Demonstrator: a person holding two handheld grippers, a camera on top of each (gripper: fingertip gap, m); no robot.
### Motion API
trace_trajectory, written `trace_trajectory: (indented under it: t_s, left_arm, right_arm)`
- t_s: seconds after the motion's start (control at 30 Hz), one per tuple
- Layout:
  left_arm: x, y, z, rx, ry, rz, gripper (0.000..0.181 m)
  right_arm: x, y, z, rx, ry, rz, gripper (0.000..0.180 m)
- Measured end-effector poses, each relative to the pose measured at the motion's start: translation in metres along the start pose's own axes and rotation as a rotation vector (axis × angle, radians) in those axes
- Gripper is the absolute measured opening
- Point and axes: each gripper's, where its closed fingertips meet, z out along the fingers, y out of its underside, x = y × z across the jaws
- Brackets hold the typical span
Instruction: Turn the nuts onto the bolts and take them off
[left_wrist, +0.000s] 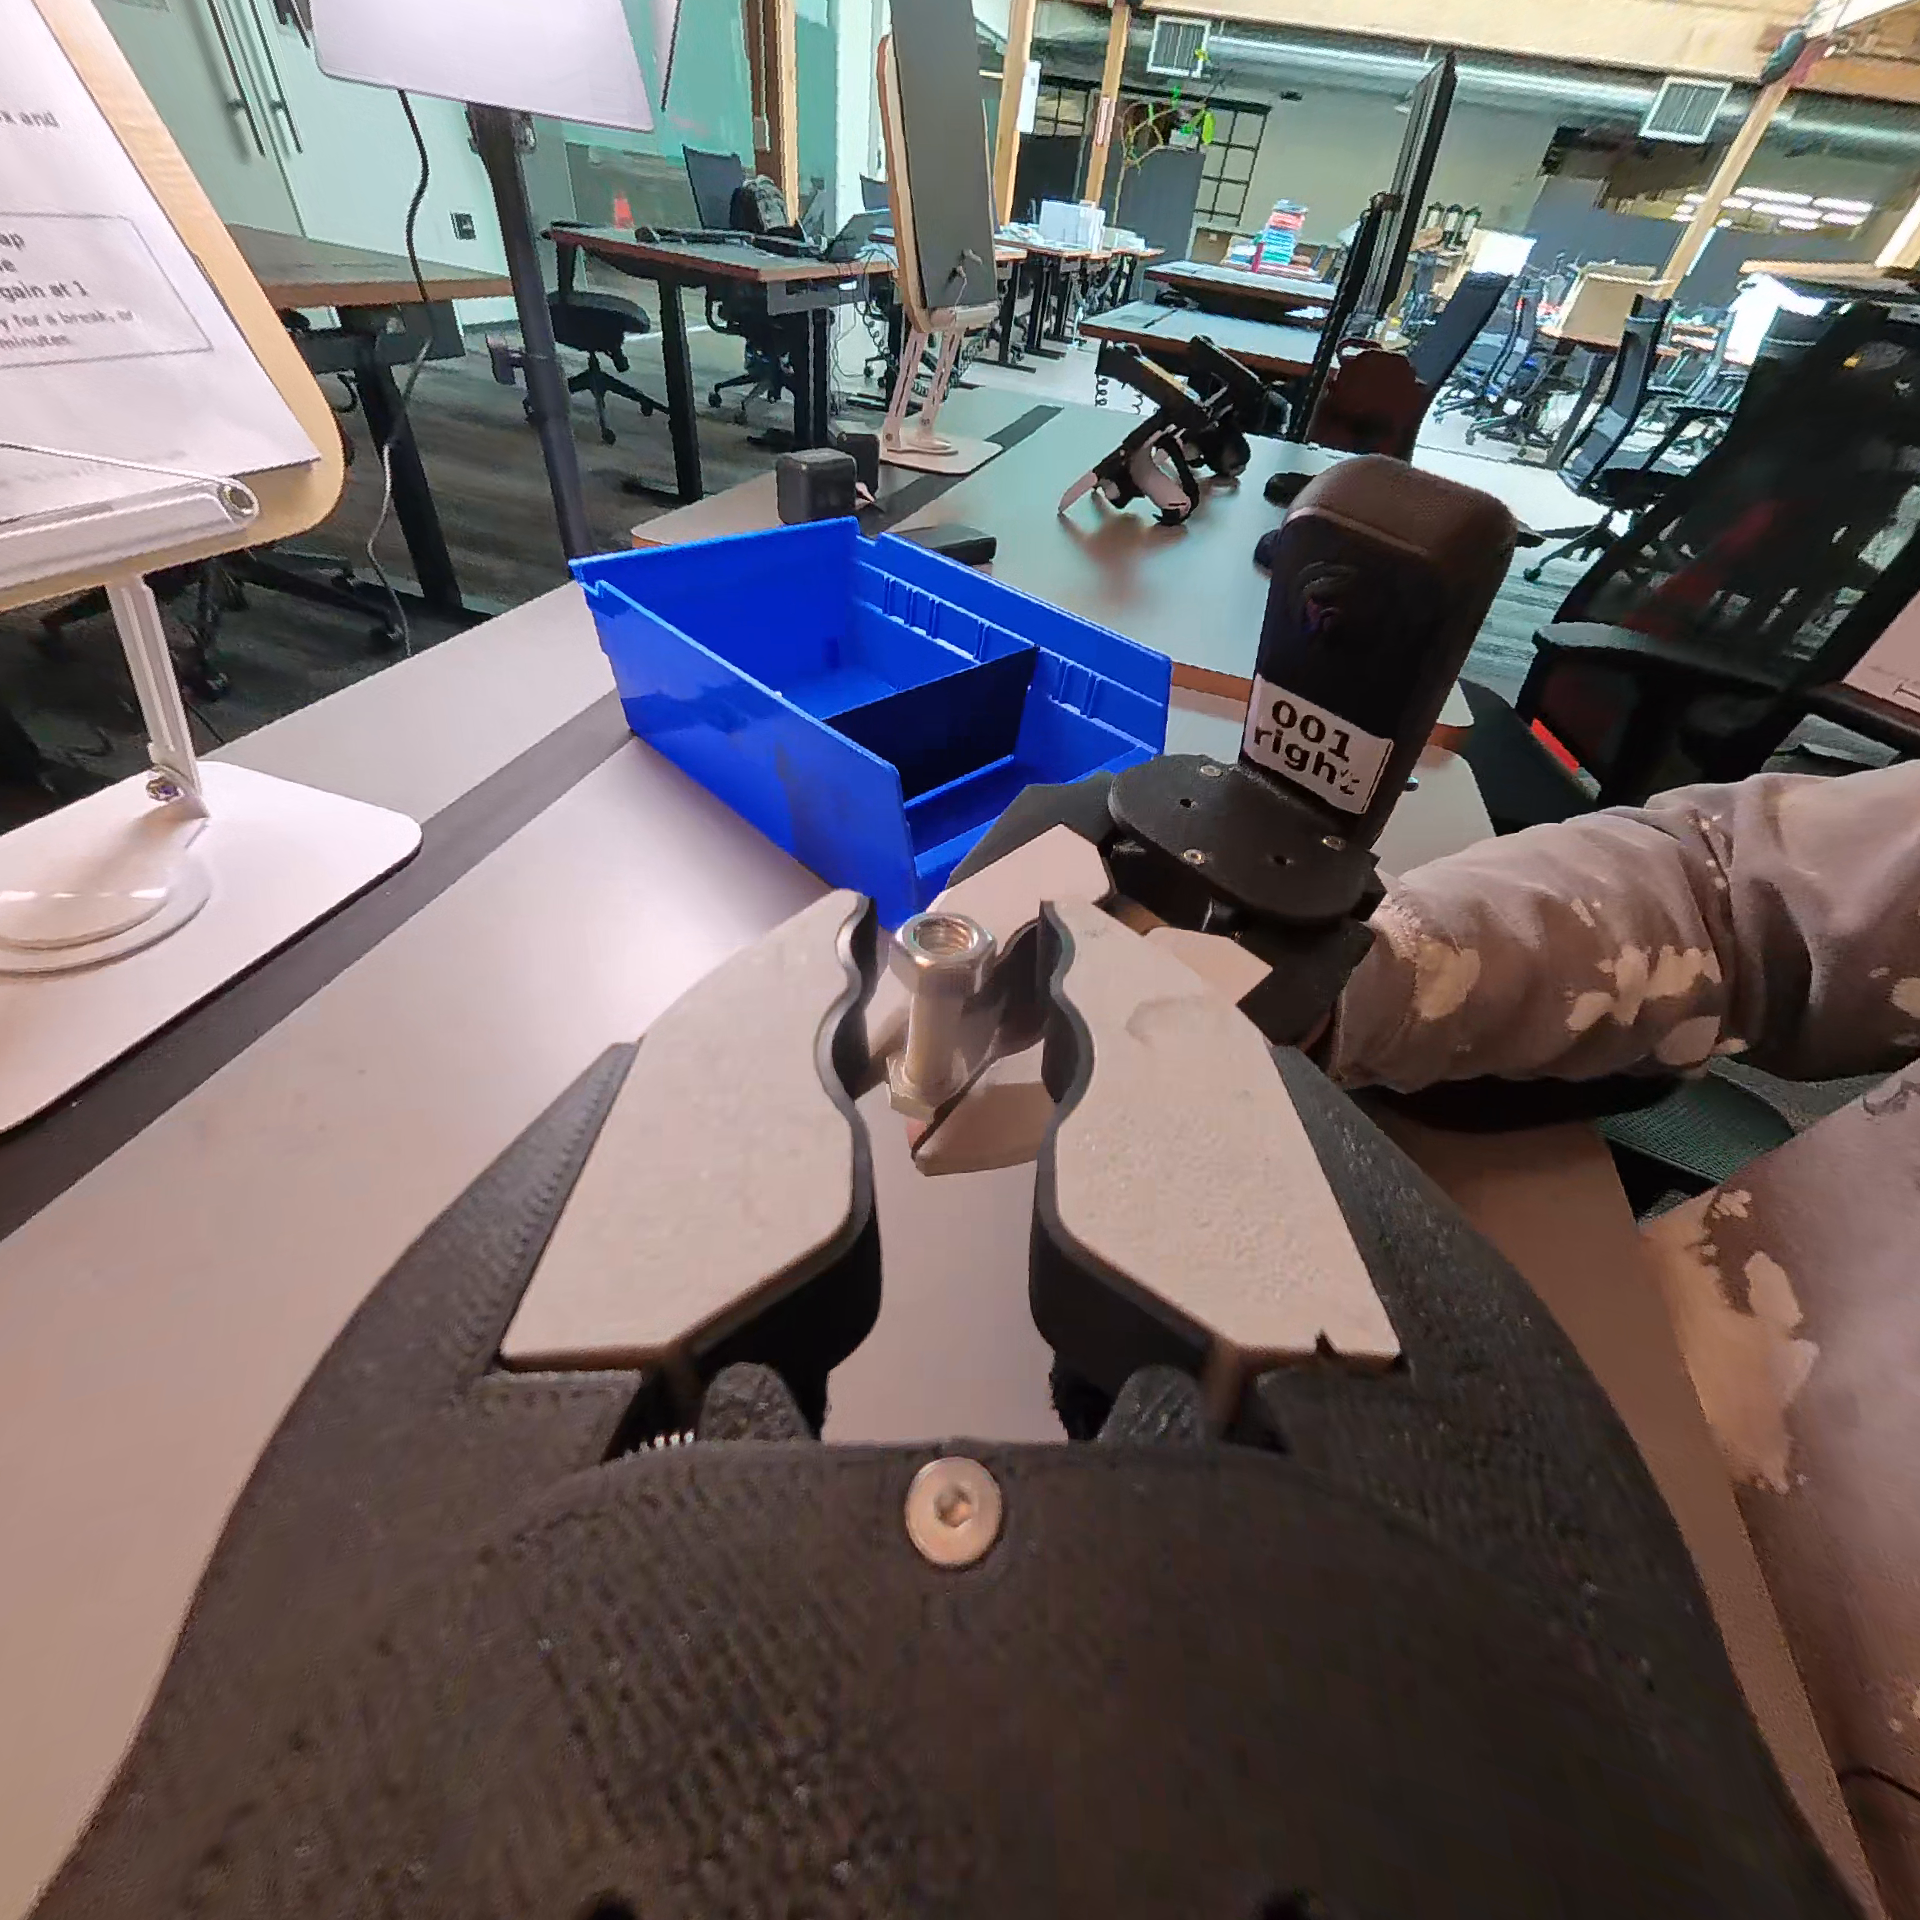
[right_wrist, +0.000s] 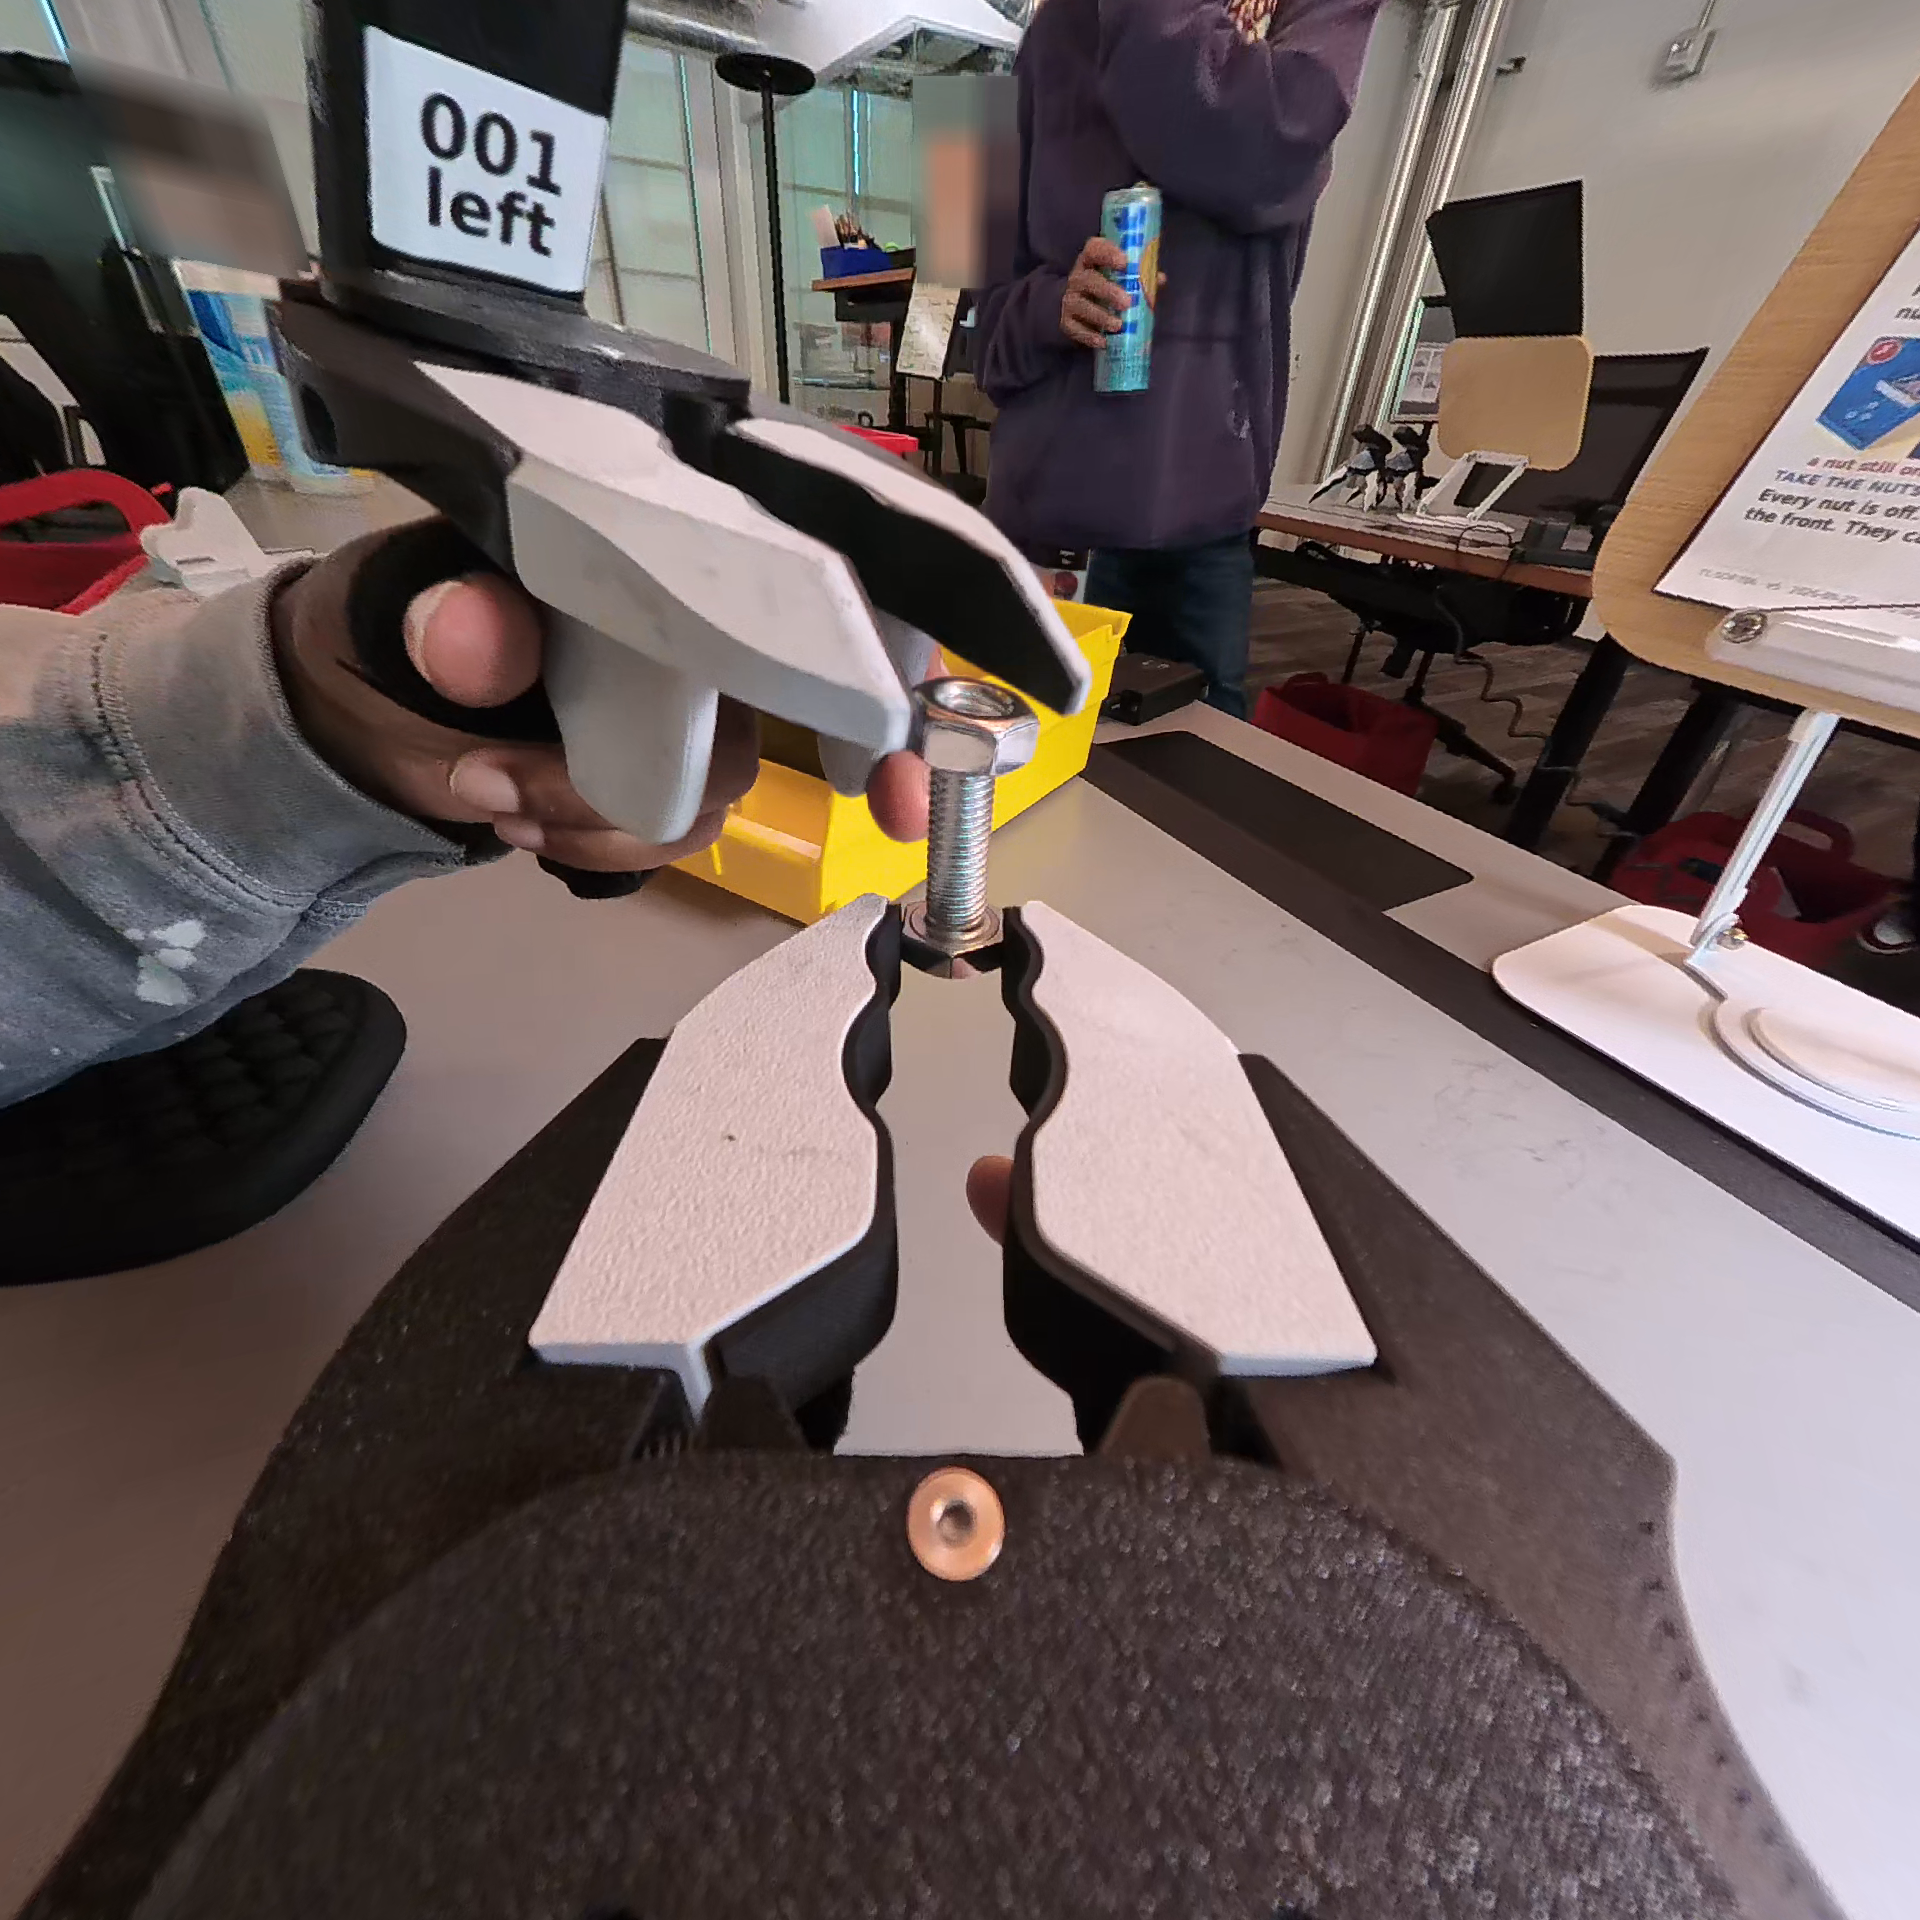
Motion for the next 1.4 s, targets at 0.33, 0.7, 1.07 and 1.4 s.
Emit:
trace_trajectory:
  t_s: [0.33, 0.7, 1.07, 1.4]
  left_arm:
    - [-0.001, 0.0, 0.001, 0.09, -0.024, 0.064, 0.02]
    - [0.026, -0.008, -0.01, 0.124, 0.188, 0.084, 0.02]
    - [0.032, -0.009, -0.017, 0.11, 0.246, 0.09, 0.021]
    - [0.034, -0.012, -0.02, 0.122, 0.257, 0.088, 0.021]
  right_arm:
    - [-0.003, -0.004, -0.001, 0.021, -0.048, 0.045, 0.018]
    - [-0.028, -0.02, -0.012, 0.109, -0.259, 0.043, 0.018]
    - [-0.035, -0.025, -0.015, 0.144, -0.308, 0.048, 0.018]
    - [-0.037, -0.029, -0.017, 0.179, -0.316, 0.05, 0.018]
